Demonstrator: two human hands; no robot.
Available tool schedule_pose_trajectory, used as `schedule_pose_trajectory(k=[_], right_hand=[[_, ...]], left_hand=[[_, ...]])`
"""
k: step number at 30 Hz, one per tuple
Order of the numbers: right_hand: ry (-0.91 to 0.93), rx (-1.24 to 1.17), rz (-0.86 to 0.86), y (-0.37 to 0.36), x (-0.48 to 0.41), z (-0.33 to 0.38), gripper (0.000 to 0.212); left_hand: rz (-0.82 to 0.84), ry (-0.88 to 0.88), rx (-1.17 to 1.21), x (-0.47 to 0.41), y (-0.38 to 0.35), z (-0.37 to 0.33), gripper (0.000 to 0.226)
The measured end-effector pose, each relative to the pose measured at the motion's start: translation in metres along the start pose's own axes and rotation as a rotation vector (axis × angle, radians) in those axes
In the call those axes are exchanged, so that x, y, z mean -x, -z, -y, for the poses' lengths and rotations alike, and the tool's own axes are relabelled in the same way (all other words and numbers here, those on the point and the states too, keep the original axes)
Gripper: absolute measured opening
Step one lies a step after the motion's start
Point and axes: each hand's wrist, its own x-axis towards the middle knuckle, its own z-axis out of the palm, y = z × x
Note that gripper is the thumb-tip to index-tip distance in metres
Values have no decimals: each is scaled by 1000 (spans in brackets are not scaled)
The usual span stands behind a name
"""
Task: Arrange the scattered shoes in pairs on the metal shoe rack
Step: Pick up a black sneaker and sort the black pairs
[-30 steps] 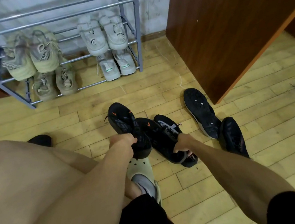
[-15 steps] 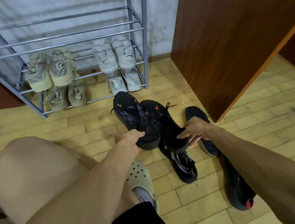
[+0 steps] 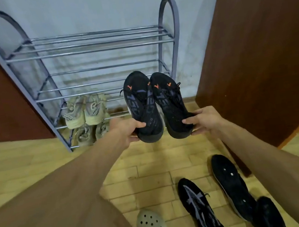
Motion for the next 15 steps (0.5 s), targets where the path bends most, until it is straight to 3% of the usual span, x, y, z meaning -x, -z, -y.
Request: schedule_pose_trajectory(k=[12,15], right_hand=[[20,-137,-84,-31,-122,116,29],[28,-167,-90,-39,-158,135,28]], left_hand=[[-24,-97,86,-124,3,-93,33],[-50,-146,65,-159,-2,-112,14]])
